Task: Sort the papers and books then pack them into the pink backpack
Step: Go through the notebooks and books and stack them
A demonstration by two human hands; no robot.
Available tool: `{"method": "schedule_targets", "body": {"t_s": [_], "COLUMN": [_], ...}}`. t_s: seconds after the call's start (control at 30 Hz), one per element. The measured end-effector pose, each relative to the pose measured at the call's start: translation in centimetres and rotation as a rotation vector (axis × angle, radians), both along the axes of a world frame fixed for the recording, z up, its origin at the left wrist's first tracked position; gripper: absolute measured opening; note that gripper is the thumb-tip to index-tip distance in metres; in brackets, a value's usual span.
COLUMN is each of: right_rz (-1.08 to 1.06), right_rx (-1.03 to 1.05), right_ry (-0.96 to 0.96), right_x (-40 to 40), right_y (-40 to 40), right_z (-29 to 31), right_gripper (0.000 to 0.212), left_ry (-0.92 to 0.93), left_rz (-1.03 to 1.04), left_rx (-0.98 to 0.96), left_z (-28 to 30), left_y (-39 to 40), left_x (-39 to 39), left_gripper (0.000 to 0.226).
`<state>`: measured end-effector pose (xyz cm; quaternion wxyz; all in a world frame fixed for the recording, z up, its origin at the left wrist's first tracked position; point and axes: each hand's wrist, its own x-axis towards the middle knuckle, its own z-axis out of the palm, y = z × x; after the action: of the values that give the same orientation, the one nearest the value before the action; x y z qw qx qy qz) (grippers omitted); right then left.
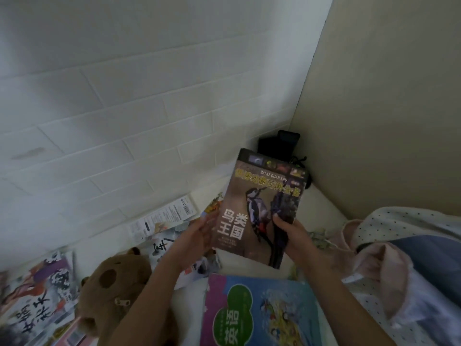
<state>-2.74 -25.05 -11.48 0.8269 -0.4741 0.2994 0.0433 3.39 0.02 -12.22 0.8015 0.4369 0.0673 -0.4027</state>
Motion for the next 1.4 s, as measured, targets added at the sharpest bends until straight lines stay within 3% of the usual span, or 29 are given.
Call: {"method": "schedule_targets", "body": {"t_s": [0.1,0.2,0.3,0.4,0.57,0.67,0.8,0.87,0.93,1.03,1.17,1.23,1.33,1.4], "right_rz": [0.219,0.447,0.495,0.512,0.509,0.47,0.313,0.174,0.153,0.452,0.92,1.086,1.189,1.19], "right_rx": [-0.196,-0.262,-0.313,-0.362,-0.441,-0.539,-0.694,-0.687,-0.767,-0.973,-1.138,-1.211,-1.297,-1.398], "right_ry": [-0.087,-0.172,-0.195,-0.212,-0.167,-0.145,-0.11,-0.17,-0.25,-0.276,-0.179,-0.105,-0.001,0.058], "right_x": [-1.8,-3.2,-4.6,-6.1,-8.0,-8.4,-8.4,-8.3,-7.9,-6.8,-5.7,-5.5,-6.1,-6.7], "right_y": [-1.3,-0.2,0.7,0.9,1.8,2.3,2.7,2.5,1.9,0.8,0.6,1.4,3.7,5.0], "right_z": [1.6,2.9,4.0,3.9,2.2,1.9,2.0,2.5,3.2,4.0,3.9,3.2,1.0,-0.6], "right_gripper": [0.038,0.028,0.013,0.029,0.029,0.025,0.022,0.015,0.018,0.028,0.051,0.061,0.067,0.064], "left_ry": [-0.297,-0.51,-0.559,-0.591,-0.532,-0.553,-0.484,-0.354,-0.24,-0.187,-0.016,0.003,-0.127,-0.213], "left_rz": [-0.172,-0.146,-0.069,-0.075,-0.07,-0.003,0.092,-0.049,-0.335,-0.554,-0.474,-0.487,-0.451,-0.392], "left_rx": [0.221,0.438,0.439,0.392,0.419,0.483,0.382,0.35,0.222,0.054,-0.138,0.033,0.508,0.722], "left_z": [2.9,4.6,5.0,4.5,2.2,2.2,2.6,2.7,2.9,2.6,1.6,1.1,-0.2,-0.8], "left_y": [0.9,-0.9,-1.8,-1.4,-1.4,-1.9,-2.5,-1.9,-0.4,2.4,4.7,4.2,2.2,1.4], "left_x": [-0.2,-1.6,-3.6,-6.0,-9.8,-10.3,-10.8,-10.7,-10.3,-9.5,-10.0,-11.0,-12.1,-12.5], "left_gripper": [0.042,0.04,0.029,0.035,0.042,0.034,0.028,0.035,0.055,0.082,0.079,0.065,0.018,0.013]}}
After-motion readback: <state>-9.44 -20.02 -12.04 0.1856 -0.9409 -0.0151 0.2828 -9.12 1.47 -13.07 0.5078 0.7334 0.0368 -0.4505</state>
